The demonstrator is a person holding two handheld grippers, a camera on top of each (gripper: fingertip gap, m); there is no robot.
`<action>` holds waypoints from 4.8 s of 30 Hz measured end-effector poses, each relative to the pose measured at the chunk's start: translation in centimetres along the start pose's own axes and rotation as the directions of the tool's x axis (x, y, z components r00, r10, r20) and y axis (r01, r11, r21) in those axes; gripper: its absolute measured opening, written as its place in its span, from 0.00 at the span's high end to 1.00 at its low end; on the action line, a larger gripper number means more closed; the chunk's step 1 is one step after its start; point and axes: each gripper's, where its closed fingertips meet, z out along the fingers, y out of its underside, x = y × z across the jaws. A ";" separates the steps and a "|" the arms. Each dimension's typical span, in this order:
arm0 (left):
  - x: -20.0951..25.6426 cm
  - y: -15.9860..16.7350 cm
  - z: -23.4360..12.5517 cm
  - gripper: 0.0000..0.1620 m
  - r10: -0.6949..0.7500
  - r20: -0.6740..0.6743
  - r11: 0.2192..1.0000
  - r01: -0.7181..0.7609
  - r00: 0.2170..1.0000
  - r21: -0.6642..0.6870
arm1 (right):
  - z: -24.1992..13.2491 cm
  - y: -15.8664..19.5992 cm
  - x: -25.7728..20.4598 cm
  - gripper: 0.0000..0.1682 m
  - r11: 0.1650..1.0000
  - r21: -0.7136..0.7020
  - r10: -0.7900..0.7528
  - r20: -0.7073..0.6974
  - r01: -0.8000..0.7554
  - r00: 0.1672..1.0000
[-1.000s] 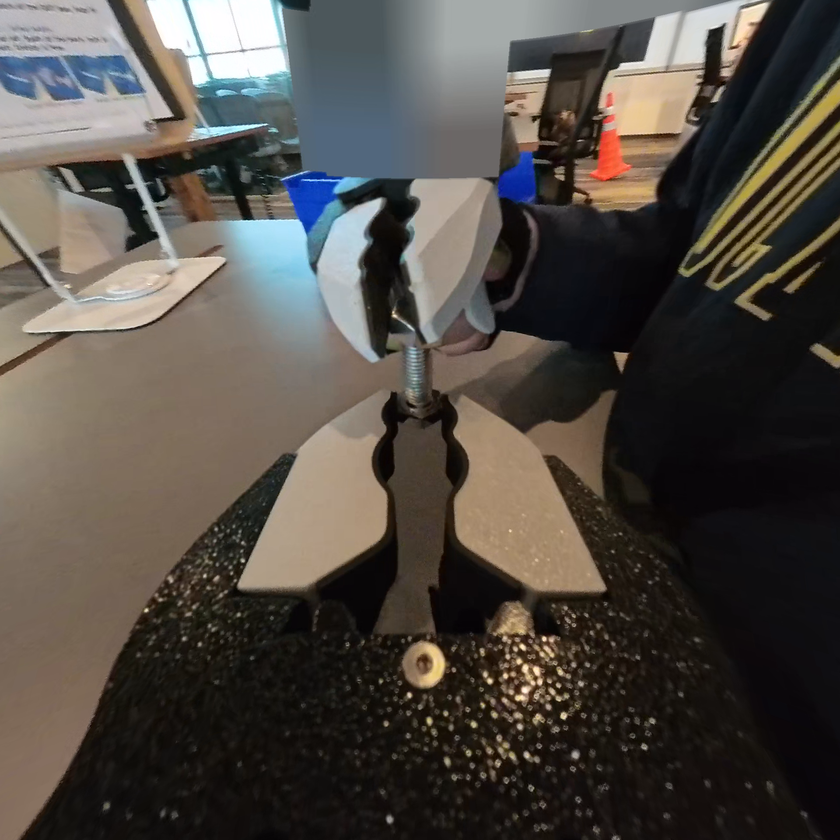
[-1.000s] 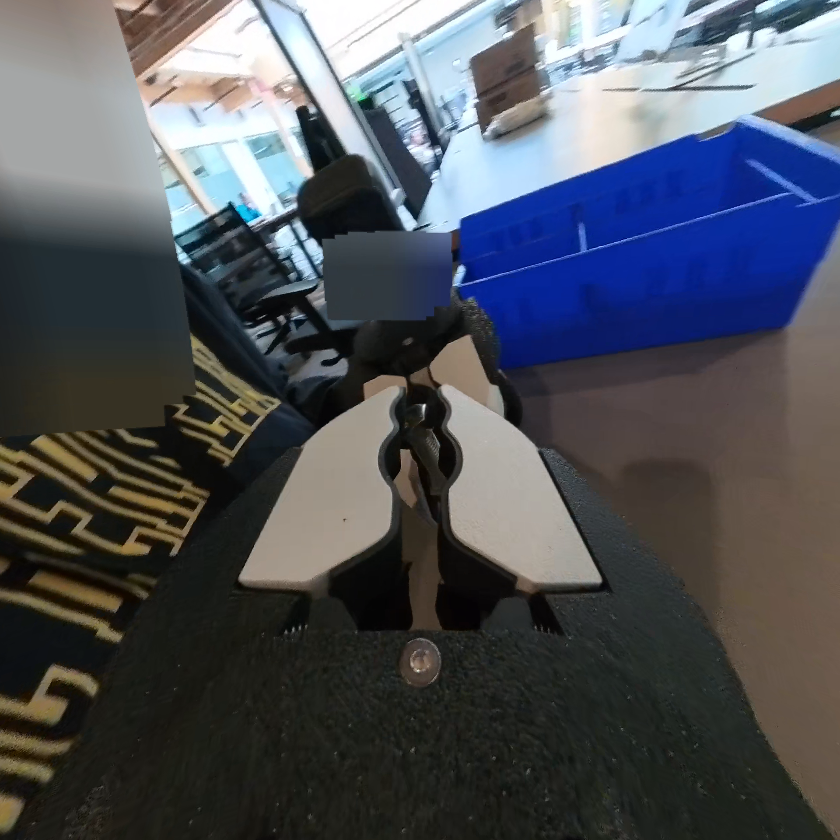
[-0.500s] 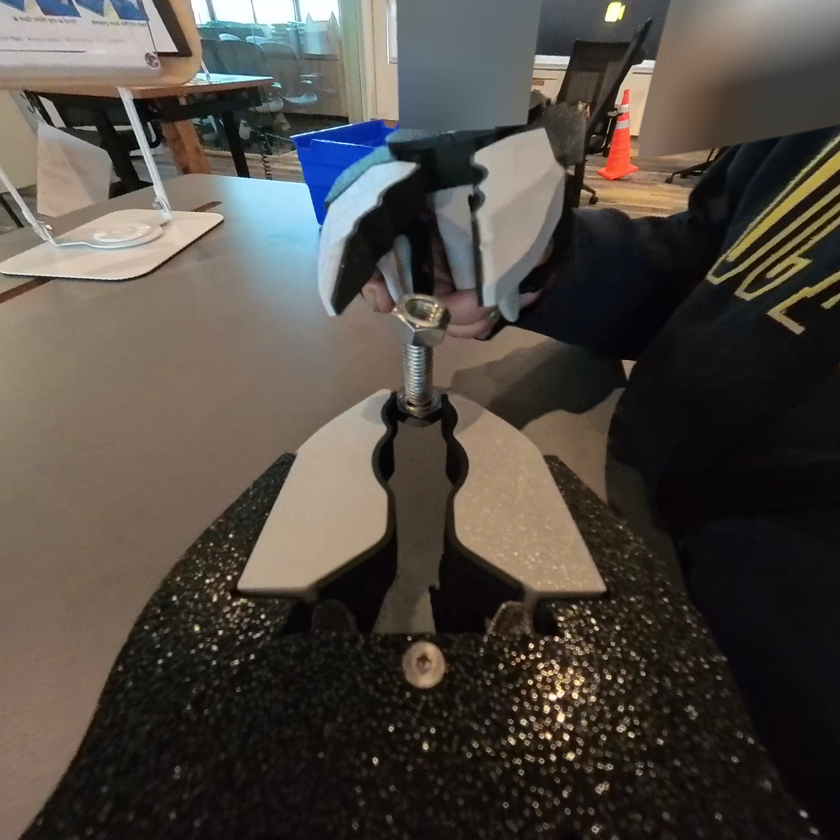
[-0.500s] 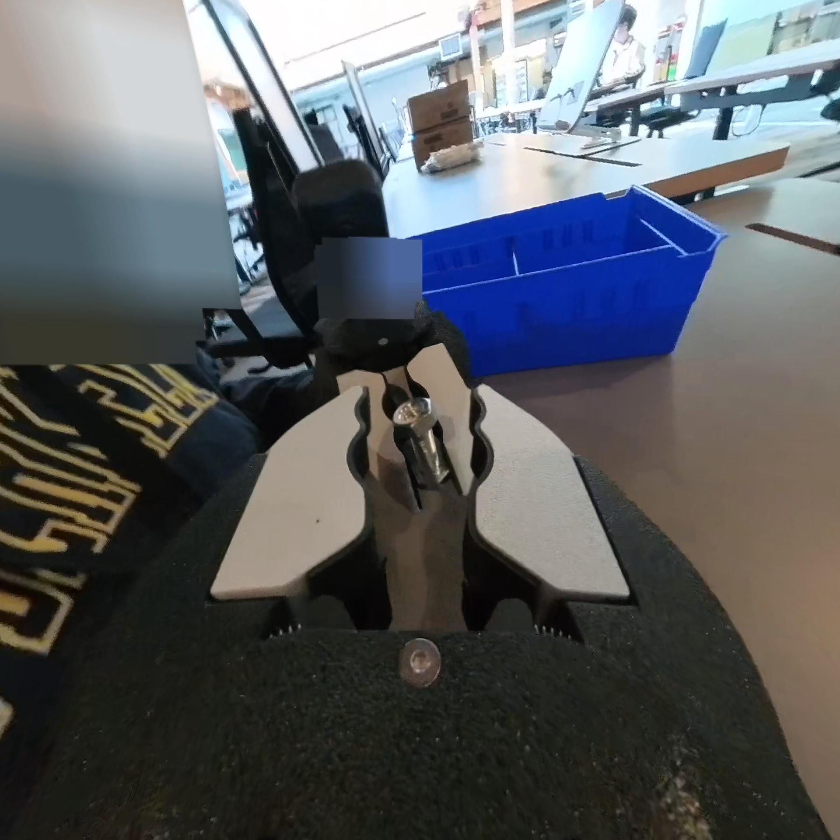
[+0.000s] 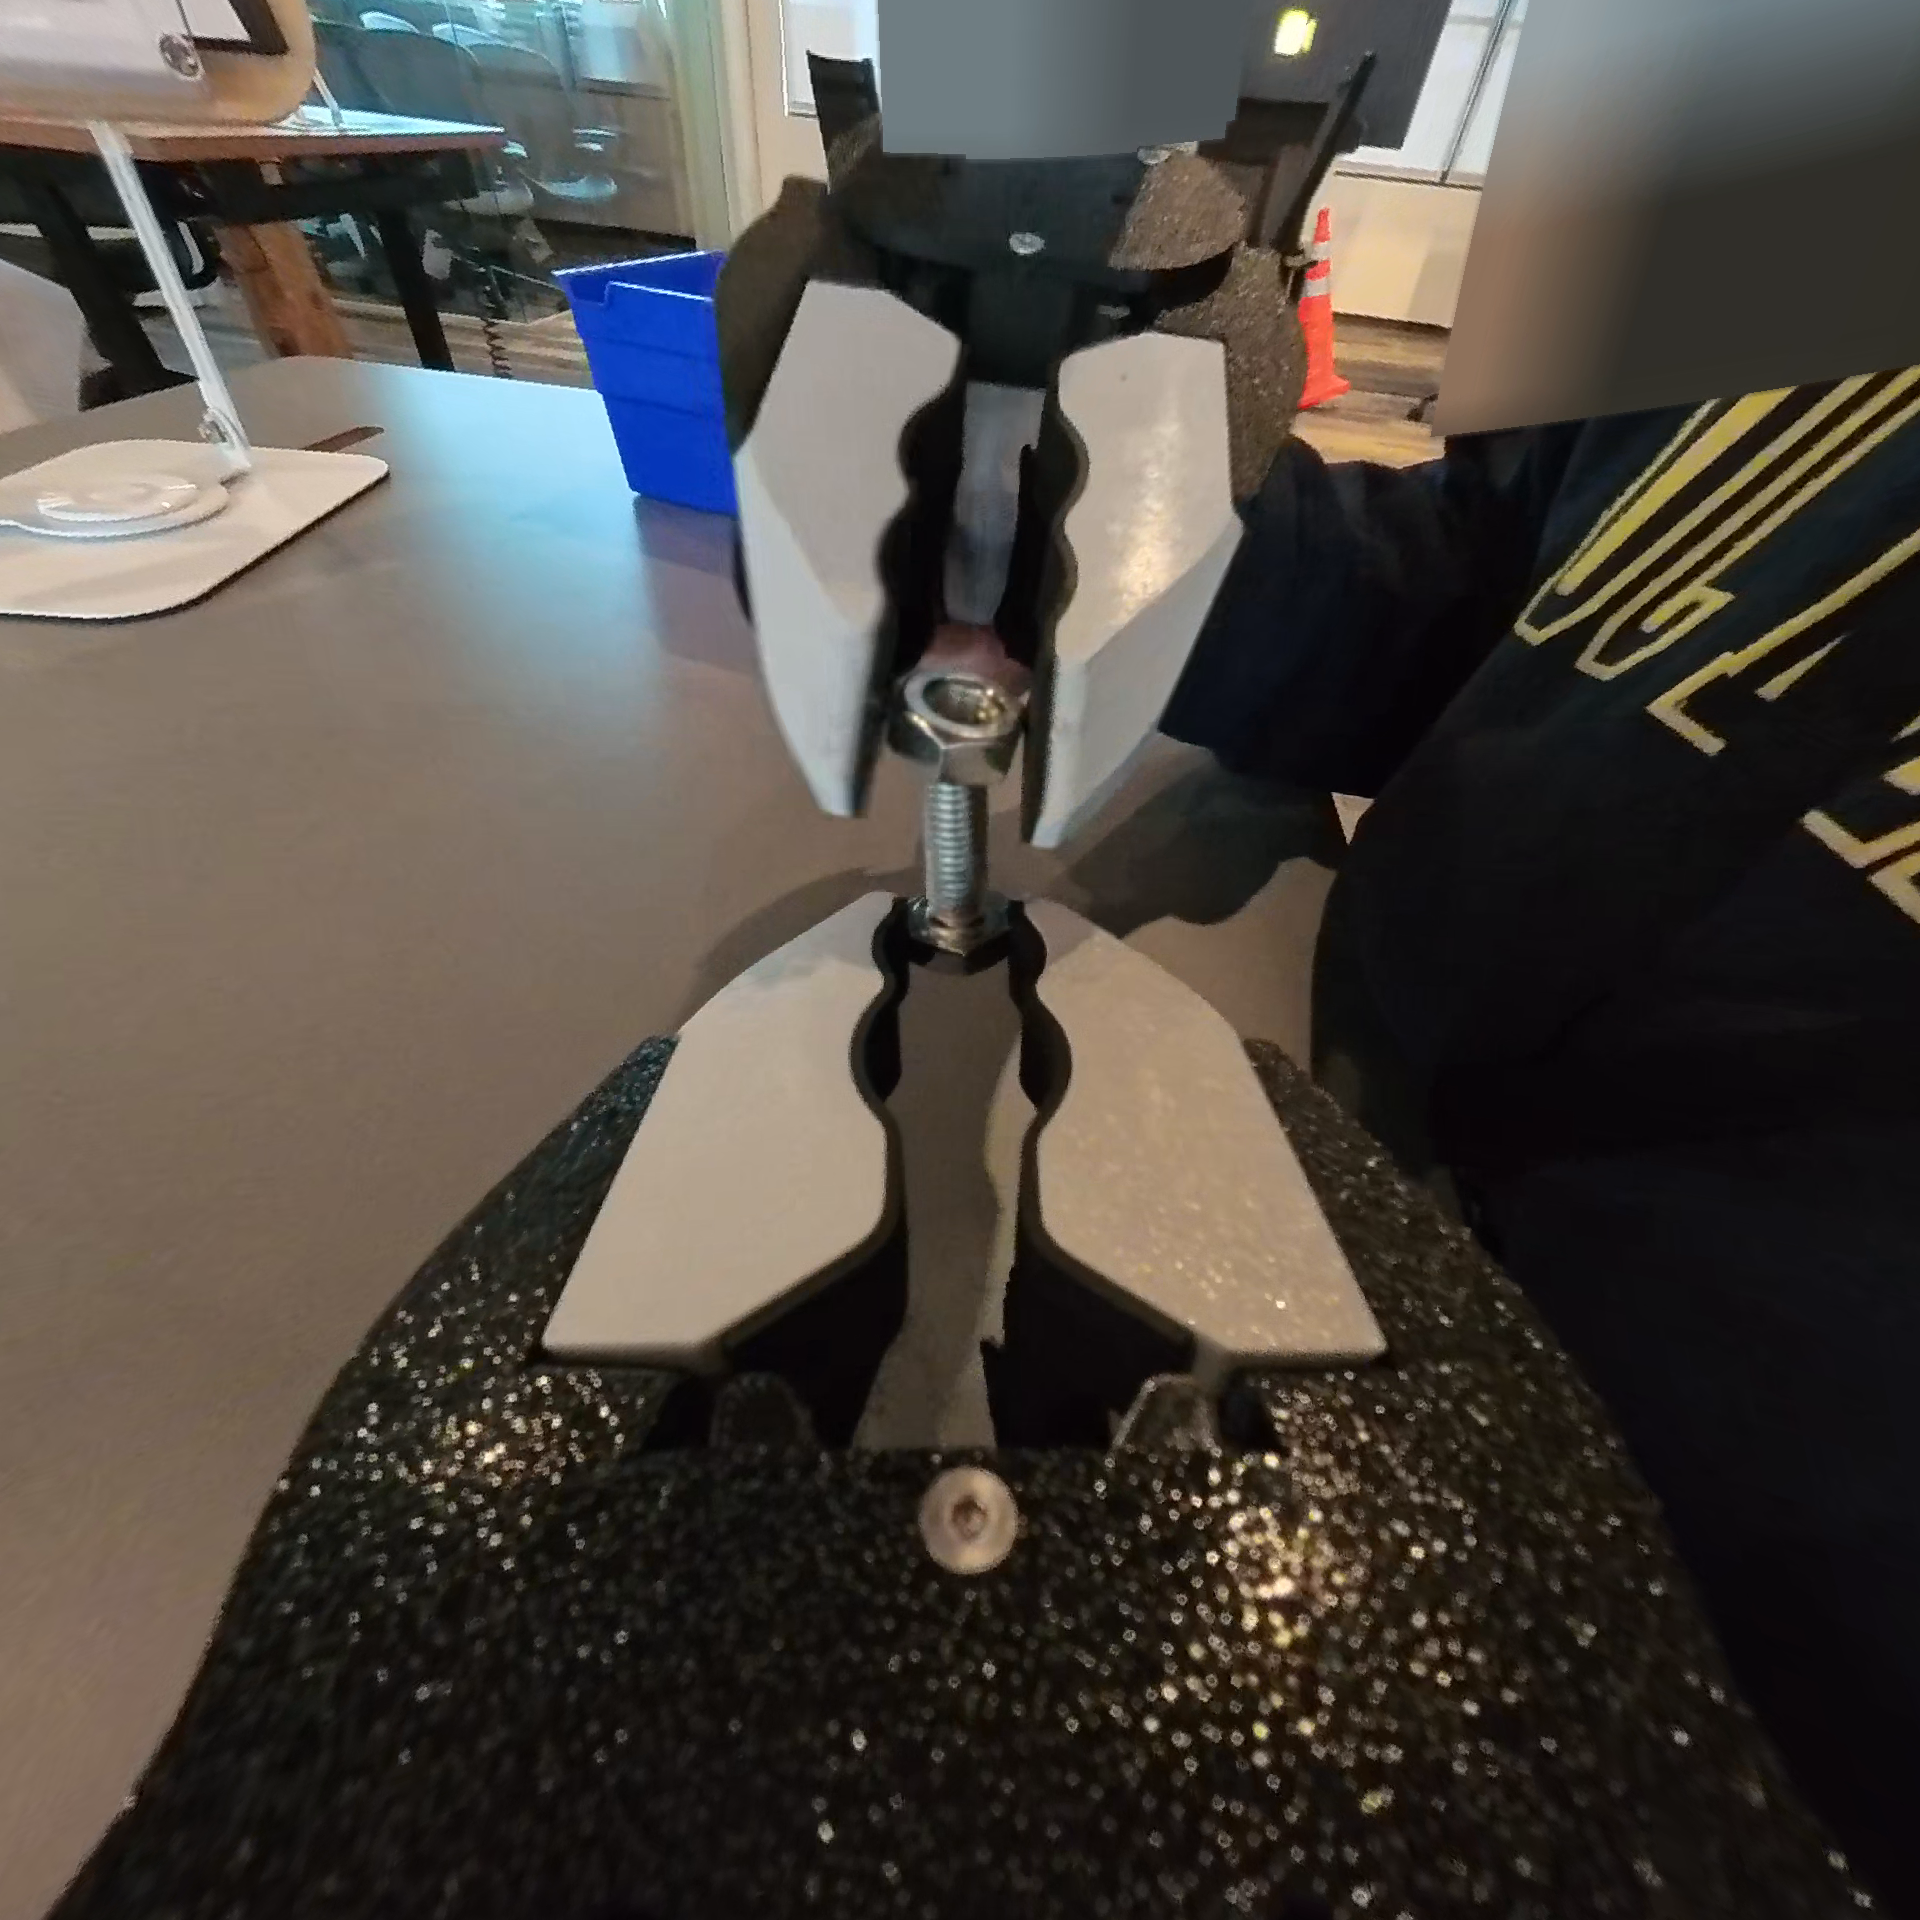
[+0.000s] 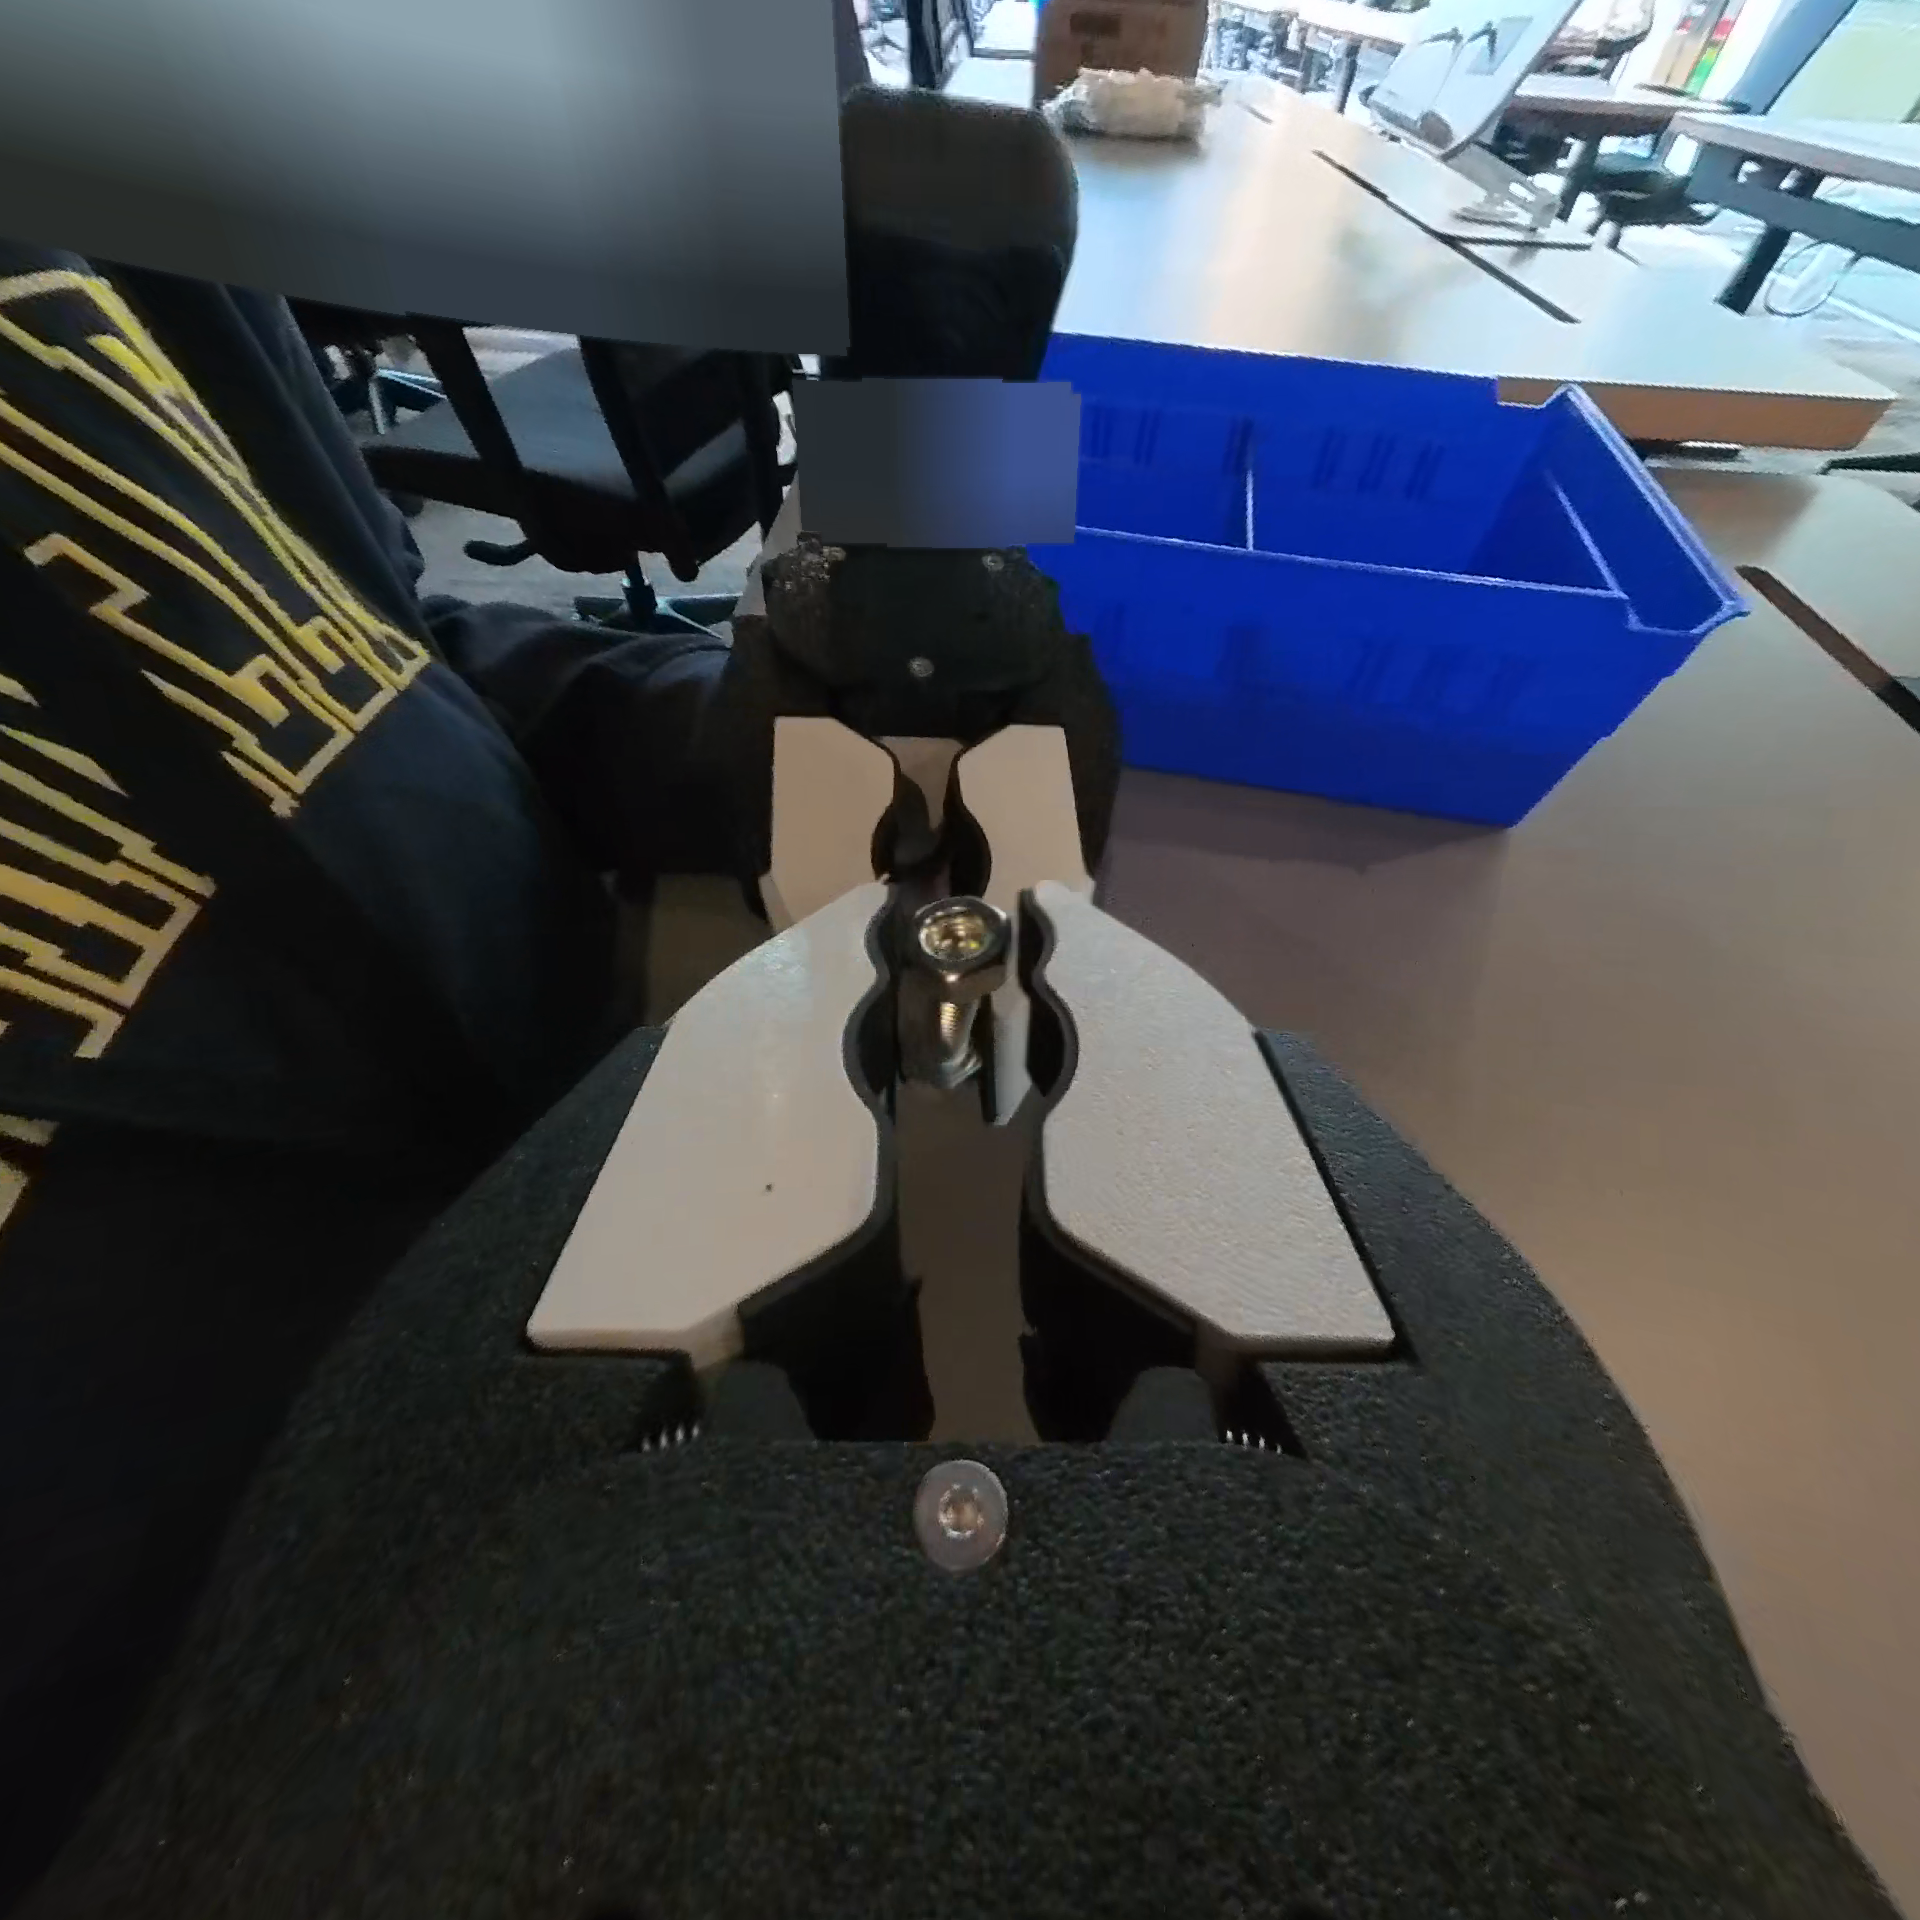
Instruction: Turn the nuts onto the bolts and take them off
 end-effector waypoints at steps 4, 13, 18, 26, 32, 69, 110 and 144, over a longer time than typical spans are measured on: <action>0.9 -0.5 -0.1 0.89 0.009 -0.064 0.999 -0.007 0.998 0.033 | -0.2 -0.5 -1.0 0.89 0.999 0.048 0.004 0.088 -0.008 0.996; 1.2 -1.5 -0.5 0.89 0.046 -0.050 0.995 -0.042 0.998 0.090 | -0.3 -1.9 -1.6 0.89 0.966 0.172 0.148 0.239 -0.192 0.960; -1.9 -1.1 -0.6 0.89 -0.012 0.167 0.999 0.005 0.986 0.043 | 0.2 -1.3 1.9 0.89 0.960 0.165 0.249 -0.138 -0.226 0.959; -4.3 0.3 -0.5 0.89 -0.040 0.357 0.997 0.059 0.933 -0.045 | 0.3 0.2 4.7 0.89 0.922 0.282 0.373 -0.457 -0.266 0.808; -4.0 0.4 -0.4 0.89 -0.075 0.306 0.996 0.088 0.949 -0.027 | -1.0 -0.4 4.1 0.78 0.933 0.314 0.293 -0.370 -0.179 0.882; 1.0 -1.5 1.4 0.89 -0.107 -0.071 0.990 0.113 0.992 0.081 | -3.4 -0.7 -0.2 0.77 0.965 0.242 0.101 0.019 -0.103 0.995; 0.6 -1.8 0.9 0.89 -0.116 -0.080 0.986 0.124 0.990 0.110 | -4.0 1.6 -0.4 0.85 0.983 0.149 0.108 -0.025 -0.103 0.994; -2.9 -2.8 -0.3 0.50 -0.167 0.151 0.968 0.133 0.974 0.212 | -40.5 13.6 1.8 0.94 0.520 -0.321 -0.112 -0.944 -0.791 0.310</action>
